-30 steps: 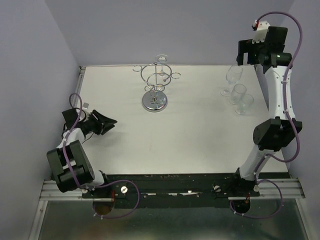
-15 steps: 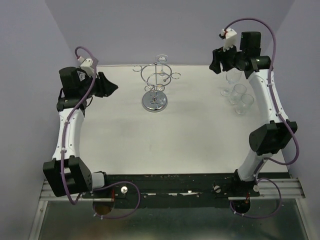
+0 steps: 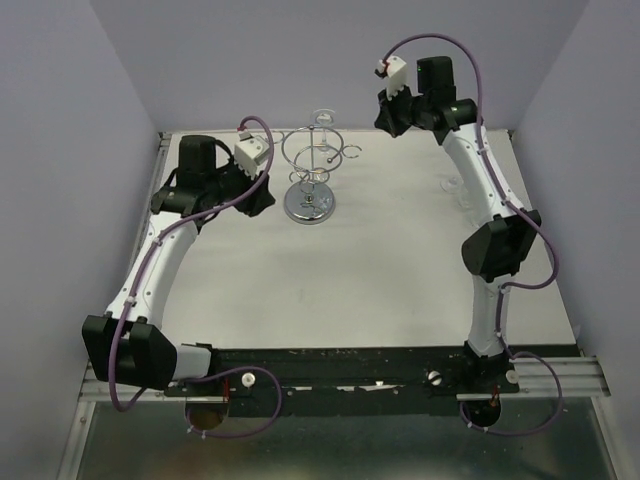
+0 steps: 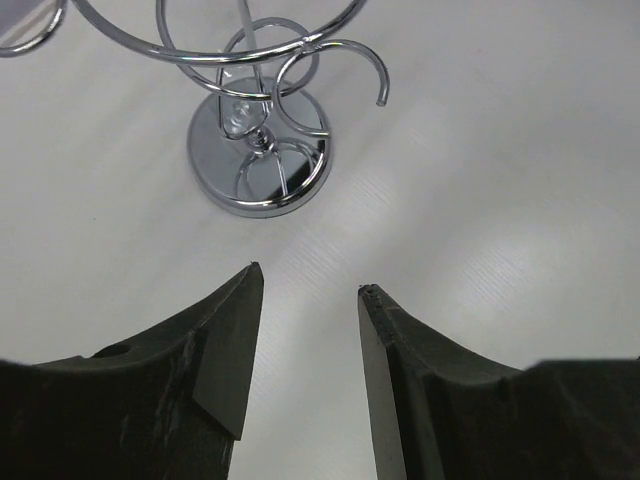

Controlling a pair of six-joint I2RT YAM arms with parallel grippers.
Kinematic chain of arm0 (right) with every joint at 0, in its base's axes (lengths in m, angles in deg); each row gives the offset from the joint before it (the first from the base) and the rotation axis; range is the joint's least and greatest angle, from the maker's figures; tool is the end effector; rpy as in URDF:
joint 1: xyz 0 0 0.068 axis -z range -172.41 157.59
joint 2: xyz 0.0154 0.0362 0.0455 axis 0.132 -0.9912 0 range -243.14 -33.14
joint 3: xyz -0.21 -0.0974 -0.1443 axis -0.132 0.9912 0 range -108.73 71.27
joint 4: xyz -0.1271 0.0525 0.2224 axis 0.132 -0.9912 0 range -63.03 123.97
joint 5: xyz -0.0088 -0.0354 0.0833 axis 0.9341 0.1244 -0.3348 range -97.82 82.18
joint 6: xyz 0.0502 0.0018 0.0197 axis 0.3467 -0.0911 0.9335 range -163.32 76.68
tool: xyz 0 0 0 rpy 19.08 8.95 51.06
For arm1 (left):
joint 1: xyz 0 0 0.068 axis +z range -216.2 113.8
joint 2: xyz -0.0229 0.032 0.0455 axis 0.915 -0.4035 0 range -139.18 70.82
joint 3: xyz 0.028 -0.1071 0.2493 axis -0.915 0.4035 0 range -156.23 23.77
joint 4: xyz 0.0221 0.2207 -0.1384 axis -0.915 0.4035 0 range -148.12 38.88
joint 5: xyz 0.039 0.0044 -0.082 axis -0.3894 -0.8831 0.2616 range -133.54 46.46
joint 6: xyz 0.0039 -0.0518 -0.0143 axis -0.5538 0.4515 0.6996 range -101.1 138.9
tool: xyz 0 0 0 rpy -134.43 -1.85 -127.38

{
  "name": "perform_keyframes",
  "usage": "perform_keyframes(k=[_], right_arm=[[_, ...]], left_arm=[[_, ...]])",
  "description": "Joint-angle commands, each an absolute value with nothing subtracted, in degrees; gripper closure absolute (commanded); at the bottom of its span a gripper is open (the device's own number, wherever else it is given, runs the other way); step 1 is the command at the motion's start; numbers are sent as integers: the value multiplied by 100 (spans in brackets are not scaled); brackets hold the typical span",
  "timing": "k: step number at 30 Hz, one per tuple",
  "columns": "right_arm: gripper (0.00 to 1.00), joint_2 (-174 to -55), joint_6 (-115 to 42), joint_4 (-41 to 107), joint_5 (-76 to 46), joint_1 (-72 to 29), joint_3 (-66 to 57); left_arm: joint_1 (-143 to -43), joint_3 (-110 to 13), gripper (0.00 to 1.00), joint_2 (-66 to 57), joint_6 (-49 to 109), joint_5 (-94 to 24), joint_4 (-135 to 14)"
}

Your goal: Take the wine glass off the wine glass rack

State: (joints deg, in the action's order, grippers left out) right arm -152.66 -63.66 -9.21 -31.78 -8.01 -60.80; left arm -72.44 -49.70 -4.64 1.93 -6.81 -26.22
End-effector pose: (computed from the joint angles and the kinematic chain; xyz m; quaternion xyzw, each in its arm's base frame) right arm 0.4468 0.1397 0.4007 -0.3600 0.7767 0.1601 0.4915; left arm 0.2818 -0.0522 0.3634 0.3136 0.7907 -0.2351 0.4704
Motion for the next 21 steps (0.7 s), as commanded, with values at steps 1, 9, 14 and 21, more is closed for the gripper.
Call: perform_keyframes(k=[1,9,14,21], right_arm=[[99,-15575,-6353,-910,-2988,-1087,-6373],[99,-15627,-6582,-954,-2962,-1351,-6162],[99,-15593,-6766,-998,-2918,-1474,-6092],[99,-15373,-7214,-1103,-2821,-1632,-5837]], left_arm=[[-7657,-5172,42,-458,-27,-1506,-2261],[-8290,-5251,42,-863,334,-1936,-2454],[-8519,-5550,41,-1118,852,-2262,-2604],[-8616,-6060,41,-1574,1124,-2604,-2200]])
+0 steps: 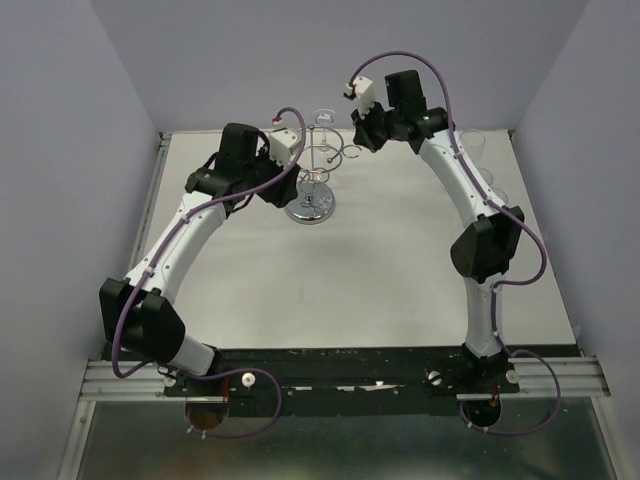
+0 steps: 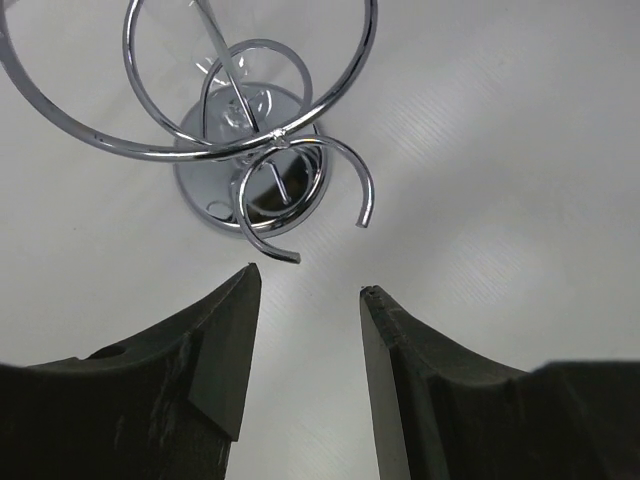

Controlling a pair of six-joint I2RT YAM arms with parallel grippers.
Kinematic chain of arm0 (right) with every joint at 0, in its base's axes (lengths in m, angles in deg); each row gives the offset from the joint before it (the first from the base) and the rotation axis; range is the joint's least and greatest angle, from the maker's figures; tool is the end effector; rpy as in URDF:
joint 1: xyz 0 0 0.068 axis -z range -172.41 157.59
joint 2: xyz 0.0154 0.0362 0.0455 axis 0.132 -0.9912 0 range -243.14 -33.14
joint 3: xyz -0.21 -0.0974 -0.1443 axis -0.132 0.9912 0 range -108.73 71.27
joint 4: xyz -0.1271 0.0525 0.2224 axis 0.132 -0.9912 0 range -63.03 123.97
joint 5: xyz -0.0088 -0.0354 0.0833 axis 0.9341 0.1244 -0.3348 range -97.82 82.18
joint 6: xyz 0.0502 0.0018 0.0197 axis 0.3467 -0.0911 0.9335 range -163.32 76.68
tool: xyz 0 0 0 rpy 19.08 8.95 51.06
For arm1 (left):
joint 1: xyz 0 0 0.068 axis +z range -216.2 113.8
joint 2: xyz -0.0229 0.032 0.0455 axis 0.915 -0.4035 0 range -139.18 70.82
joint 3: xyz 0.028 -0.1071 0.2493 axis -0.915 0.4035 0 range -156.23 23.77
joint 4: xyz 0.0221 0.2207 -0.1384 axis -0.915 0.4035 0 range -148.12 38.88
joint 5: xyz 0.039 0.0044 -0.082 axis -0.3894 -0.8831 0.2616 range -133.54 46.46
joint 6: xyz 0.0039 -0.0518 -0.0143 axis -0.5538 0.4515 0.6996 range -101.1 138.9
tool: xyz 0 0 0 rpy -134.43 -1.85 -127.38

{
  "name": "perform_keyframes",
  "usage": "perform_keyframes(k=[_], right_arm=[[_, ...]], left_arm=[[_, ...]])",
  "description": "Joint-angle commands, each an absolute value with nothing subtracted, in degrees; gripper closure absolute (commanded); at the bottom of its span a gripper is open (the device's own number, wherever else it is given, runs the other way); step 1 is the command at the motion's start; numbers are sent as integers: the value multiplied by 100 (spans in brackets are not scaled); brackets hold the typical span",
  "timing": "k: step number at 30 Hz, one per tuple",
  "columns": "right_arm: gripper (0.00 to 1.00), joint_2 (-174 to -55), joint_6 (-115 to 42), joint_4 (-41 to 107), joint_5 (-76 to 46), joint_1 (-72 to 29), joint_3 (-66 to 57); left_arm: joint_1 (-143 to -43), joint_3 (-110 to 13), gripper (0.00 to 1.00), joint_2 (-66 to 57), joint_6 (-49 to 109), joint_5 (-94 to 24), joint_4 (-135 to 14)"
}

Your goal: Take the wine glass off the wine glass rack

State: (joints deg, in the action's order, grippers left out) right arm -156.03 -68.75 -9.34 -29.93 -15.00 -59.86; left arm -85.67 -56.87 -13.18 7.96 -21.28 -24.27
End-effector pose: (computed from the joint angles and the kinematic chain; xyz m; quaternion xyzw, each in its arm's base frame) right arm 0.4426 0.1985 0.3681 -0.4351 0.7595 0.1589 0.4567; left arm 0.3026 -0.1213 0.3570 0.3132 0.8257 -0.2049 0.4221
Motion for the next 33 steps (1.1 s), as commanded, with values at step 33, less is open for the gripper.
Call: perform_keyframes(k=[33], right_arm=[[99,-14687,-7601,-1393,-2760,-2063,-4984]], left_arm=[[-7667,-6677,44,-2068,1179,-3063,-1558]])
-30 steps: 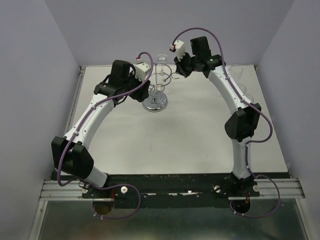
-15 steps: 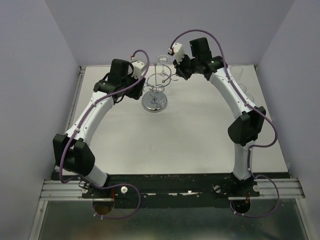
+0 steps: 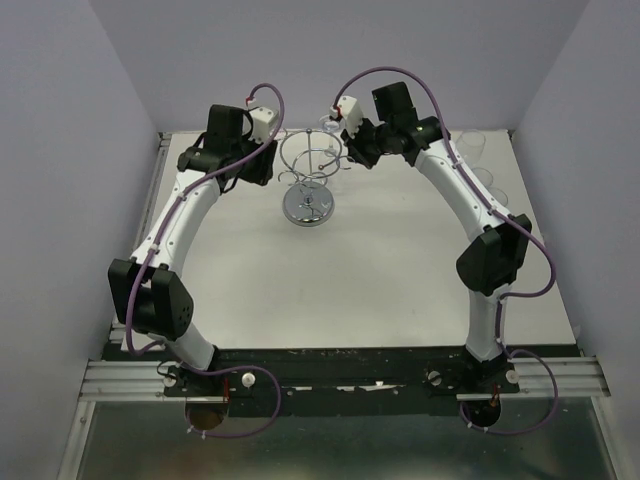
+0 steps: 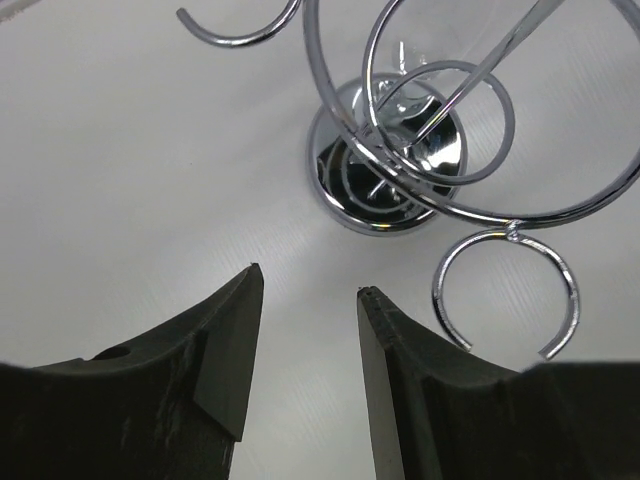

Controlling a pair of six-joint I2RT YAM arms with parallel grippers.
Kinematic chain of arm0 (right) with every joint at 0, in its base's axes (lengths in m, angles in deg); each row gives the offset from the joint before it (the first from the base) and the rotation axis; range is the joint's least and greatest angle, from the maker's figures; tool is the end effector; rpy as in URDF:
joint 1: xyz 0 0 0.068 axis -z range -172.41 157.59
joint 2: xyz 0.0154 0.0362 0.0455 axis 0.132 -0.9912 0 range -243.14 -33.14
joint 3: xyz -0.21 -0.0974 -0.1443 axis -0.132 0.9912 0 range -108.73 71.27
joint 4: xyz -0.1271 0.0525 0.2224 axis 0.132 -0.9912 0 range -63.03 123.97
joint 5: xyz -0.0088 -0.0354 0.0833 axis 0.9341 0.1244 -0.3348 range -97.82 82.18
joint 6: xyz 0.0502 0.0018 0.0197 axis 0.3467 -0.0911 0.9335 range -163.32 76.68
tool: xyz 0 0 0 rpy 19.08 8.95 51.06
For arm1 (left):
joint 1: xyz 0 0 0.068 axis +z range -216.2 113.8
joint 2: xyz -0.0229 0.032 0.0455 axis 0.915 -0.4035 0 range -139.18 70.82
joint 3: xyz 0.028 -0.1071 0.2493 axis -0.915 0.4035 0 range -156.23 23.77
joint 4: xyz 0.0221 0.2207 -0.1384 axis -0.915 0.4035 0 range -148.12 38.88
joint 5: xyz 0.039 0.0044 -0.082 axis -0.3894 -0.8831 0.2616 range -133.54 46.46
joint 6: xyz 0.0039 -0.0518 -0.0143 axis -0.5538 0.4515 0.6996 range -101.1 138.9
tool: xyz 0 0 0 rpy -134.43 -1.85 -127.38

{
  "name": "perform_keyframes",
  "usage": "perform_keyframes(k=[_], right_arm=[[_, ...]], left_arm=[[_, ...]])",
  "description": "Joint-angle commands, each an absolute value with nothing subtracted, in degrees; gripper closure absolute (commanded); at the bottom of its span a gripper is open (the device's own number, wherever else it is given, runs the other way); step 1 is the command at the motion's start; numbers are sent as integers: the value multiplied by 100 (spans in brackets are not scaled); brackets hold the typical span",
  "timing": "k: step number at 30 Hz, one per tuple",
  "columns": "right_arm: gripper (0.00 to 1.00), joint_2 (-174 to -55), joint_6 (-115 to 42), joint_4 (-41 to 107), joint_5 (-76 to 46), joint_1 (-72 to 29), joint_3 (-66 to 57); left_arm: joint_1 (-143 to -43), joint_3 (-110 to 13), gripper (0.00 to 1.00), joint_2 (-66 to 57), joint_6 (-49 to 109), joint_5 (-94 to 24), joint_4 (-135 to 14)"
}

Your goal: Take the wine glass off the wine glass rack

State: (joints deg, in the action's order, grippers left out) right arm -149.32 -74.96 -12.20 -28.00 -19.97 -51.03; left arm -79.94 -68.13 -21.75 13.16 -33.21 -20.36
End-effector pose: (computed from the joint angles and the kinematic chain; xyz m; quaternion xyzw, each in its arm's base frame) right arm 0.3986 0.2218 0.3670 -0.5051 0.7395 0.1439 0.4211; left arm 0.3510 -0.0924 0.3667 0.1902 0.8772 -0.1111 0.4265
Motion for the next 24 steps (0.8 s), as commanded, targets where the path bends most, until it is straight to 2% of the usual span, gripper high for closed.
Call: perform_keyframes(k=[1,6,13,24], right_arm=[[99,-14687,-7628,-1393,-2707,-2063,-4958],[99,-14634,-7716,-1393,-2566,-2063,-4765],[100,-14617,-7672,-1393,-2627,-2071,-4800],[99,-14564,-7944,-1718,-3119,-2370,-4826]], left_arm=[[-7605,-6545,43,-2006,1065,-2966,-1558],[-7578,-6122,42,-1576,519,-1982,-1768],[-7947,-6631,41,-1864,308,-1832,-1523],[-7974,-7597,41,-2488,63,-2543,-1225]])
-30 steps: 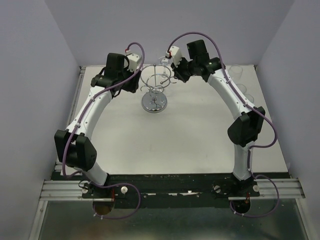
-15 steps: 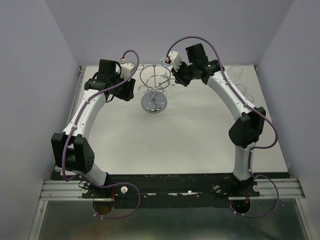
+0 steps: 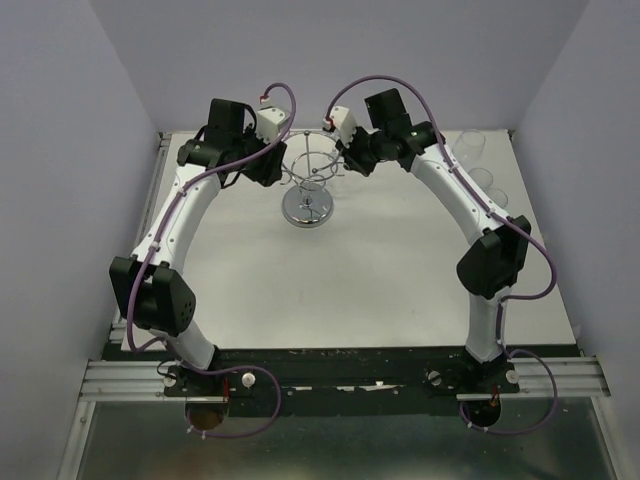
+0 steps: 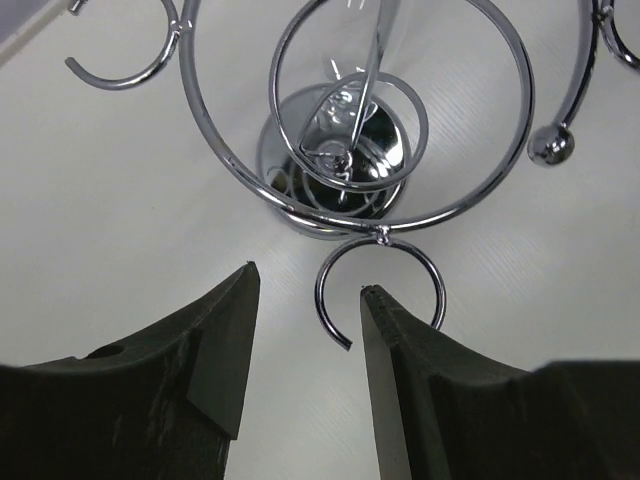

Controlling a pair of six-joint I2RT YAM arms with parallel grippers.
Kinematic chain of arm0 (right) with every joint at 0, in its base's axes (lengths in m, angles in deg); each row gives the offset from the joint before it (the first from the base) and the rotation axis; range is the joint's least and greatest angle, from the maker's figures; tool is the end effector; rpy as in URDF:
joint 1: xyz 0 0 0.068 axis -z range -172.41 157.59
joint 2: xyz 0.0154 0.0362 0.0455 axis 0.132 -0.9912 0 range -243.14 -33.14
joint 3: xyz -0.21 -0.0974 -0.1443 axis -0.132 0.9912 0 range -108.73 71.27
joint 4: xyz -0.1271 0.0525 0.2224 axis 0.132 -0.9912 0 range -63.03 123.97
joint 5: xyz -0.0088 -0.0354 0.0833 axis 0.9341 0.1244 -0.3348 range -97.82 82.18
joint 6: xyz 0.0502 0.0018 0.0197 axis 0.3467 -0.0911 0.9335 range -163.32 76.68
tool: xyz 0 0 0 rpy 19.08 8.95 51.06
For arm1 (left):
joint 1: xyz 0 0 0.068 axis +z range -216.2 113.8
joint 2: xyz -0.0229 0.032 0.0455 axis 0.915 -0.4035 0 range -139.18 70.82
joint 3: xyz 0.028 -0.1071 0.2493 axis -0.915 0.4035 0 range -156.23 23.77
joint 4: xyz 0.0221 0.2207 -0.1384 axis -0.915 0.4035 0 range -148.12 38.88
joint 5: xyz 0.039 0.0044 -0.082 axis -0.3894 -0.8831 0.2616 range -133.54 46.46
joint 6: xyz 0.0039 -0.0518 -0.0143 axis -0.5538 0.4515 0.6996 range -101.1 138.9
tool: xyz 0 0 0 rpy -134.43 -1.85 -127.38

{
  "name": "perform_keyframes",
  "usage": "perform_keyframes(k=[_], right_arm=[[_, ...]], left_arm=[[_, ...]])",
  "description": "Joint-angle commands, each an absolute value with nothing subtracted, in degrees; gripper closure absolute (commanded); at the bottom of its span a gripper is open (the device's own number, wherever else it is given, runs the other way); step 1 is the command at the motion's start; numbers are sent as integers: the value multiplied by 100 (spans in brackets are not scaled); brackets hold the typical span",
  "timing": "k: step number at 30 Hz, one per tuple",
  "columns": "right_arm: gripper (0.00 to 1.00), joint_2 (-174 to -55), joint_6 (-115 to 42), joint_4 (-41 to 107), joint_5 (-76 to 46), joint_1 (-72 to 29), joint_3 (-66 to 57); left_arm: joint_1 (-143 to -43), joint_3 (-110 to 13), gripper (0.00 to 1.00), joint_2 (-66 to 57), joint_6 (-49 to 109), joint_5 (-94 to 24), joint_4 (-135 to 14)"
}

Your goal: Take the wine glass off the wine glass rack

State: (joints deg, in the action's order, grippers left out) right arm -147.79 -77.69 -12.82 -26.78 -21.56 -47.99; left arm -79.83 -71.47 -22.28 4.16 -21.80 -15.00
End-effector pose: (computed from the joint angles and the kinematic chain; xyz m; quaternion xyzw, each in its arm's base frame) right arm 0.3869 0.2289 0.3605 -0.5314 0.7315 0.1322 0.4062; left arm 0.3445 -0.0971 0.3761 0.2947 0.8472 -0.1676 0.4091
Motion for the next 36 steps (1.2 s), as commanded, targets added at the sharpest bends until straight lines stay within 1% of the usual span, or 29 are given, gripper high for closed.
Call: perform_keyframes(k=[1,9,17,23,27,31,35,36], right_arm=[[99,-14564,-7953,-1771,-3189,-2396,-4826],[99,-14555,-7927,-1920,-3585,-2485,-4896],[99,-14511,-7935,-1955,-3524,-2537,-4818],[99,-14064,-8295,-2000,-3252,-2520,-4195],[99,-13484,-8743,-2008,-3348,-2493,-3378],[99,-13062,-8788,-1991,-3654,-2205,-2946],[99,-12982,-8123,-1711,-4559,-1432,-3094],[92,-13025,-7877,-1553,-4779,-1195,-3190]], left_arm=[[-7965,-7729,41,-2559,-78,-2613,-1137],[-7746,-8363,41,-2981,-659,-2869,-758],[-7631,-8477,41,-3016,-510,-2482,-766],[-7622,-8547,40,-2929,-80,-2219,-916],[-7403,-8837,39,-2963,482,-1394,-881],[-7227,-9048,39,-2946,870,-1181,-968],[-7095,-9040,38,-2850,1072,-1479,-1389],[-7060,-8944,38,-2780,1125,-1611,-1600]])
